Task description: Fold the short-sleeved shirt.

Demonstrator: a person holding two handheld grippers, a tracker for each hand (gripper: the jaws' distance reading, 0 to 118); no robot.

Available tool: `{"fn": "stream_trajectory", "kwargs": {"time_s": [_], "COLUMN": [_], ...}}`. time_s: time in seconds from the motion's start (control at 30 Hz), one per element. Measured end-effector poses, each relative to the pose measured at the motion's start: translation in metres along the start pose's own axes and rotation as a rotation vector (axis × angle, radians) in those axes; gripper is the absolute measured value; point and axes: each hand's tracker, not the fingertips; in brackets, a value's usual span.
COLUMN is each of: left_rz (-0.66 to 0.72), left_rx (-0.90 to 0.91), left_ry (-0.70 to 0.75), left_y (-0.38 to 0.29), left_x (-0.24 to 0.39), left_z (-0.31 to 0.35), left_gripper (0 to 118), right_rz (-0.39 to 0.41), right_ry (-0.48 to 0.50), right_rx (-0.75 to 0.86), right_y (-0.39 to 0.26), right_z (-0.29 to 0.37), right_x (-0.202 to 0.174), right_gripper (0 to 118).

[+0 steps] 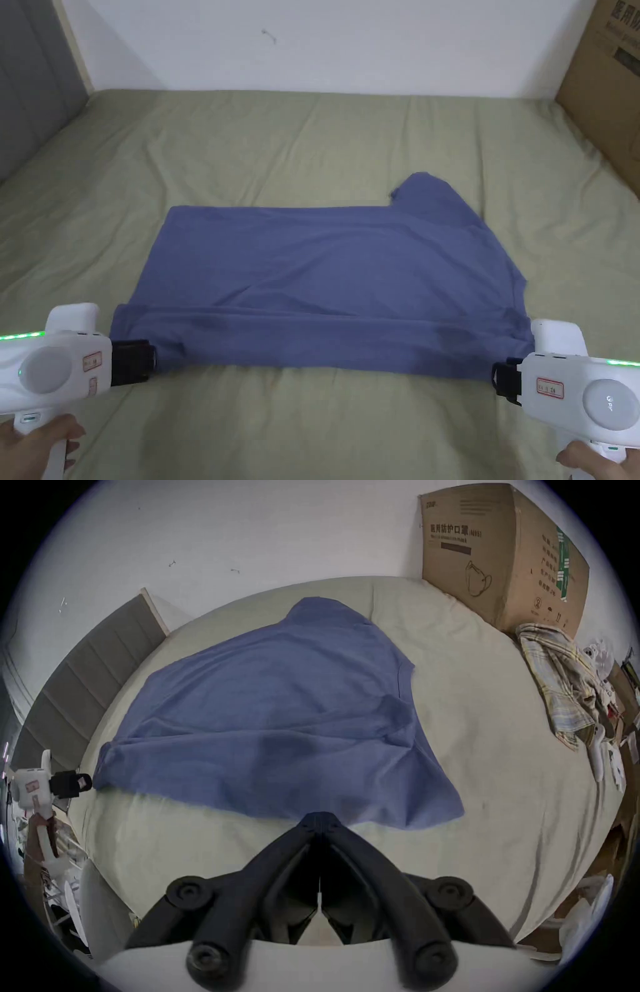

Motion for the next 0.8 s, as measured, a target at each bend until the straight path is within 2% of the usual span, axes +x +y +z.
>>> {"fn": "stream_trajectory", "kwargs": {"time_s": [0.1,0.13,0.2,0.23,0.27,0.3,0.33,0.4,0.43,0.53,0.7,0.8], "left_rz": [0.054,0.063,0.064,0.065,0.058,0.025,0.0,0.012,-0.003,-0.027,-0.027,-0.026], "left_rx": [-0.038,-0.059,-0.062,-0.039,-0.031,-0.013,-0.005,-0.025,-0.039,-0.035,-0.043,-0.047], "left_ry": [0.006,0.001,0.03,0.02,0.03,0.04,0.048,0.001,0.022,0.023,0.011,0.011], "left_y": [-0.002,-0.003,-0.013,-0.013,-0.011,-0.012,-0.011,-0.007,-0.007,-0.008,-0.007,-0.008], "left_x": [-0.006,-0.008,-0.003,-0.001,0.001,0.006,0.007,0.008,0.012,0.013,0.013,0.014], "left_z": [-0.018,-0.026,-0.035,-0.031,-0.027,-0.026,-0.026,-0.031,-0.032,-0.029,-0.027,-0.029], "left_gripper": [88,67,64,54,37,14,5,5,4,4,4,4], "right_rz": [0.0,-0.007,-0.039,-0.055,-0.066,-0.07,-0.072,-0.054,-0.055,-0.11,-0.133,-0.179], "right_ry": [-0.009,-0.013,-0.007,-0.002,0.002,-0.001,-0.008,-0.056,-0.071,-0.07,-0.107,-0.029], "right_rx": [-0.008,-0.011,-0.018,-0.022,-0.023,-0.022,-0.019,0.014,0.031,0.052,0.041,-0.034], "right_y": [-0.001,-0.002,-0.004,-0.005,-0.007,-0.009,-0.01,-0.011,-0.01,-0.001,0.019,0.022], "right_z": [0.0,-0.001,-0.001,0.0,0.001,0.001,0.001,0.002,0.005,0.007,-0.003,-0.038], "right_x": [0.002,0.004,0.01,0.012,0.014,0.016,0.017,0.021,0.024,0.038,0.052,0.067], "right_gripper": [1,1,1,1,1,1,1,2,15,71,71,70]}}
